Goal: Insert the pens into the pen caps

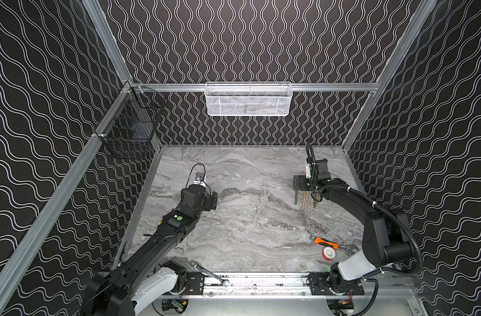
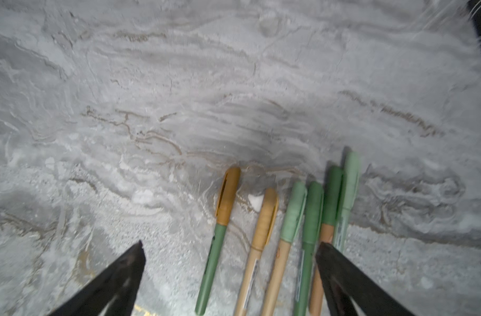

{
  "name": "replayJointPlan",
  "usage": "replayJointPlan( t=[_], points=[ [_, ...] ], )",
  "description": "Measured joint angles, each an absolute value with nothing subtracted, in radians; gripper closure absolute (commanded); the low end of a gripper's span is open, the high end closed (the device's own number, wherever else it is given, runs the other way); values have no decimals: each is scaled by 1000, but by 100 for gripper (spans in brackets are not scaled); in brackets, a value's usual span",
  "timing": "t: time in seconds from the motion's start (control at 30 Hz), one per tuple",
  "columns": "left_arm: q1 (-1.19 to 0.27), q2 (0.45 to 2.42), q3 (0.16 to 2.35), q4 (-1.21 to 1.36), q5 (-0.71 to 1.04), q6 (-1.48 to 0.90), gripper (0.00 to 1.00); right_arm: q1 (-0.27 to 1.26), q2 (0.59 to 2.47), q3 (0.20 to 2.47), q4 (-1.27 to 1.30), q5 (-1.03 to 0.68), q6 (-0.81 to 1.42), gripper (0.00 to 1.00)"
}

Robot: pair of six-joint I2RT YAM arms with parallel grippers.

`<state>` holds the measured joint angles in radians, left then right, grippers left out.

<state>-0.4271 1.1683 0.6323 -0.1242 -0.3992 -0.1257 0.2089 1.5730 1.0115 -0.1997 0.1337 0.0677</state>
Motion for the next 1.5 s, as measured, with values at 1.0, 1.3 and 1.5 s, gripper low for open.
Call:
replayJointPlan(
  t=[1.0,1.3,1.5],
  points=[
    [-131,1668,346,1044,-352,76,1,-22,1541,239,1037,295,0,0],
    [-132,1671,346,1060,-345,76,1,-29,1534,259,1135,220,36,0],
    [-132,1671,346,1061,-344,76,1,-28,1530,258,1132,220,36,0]
  ],
)
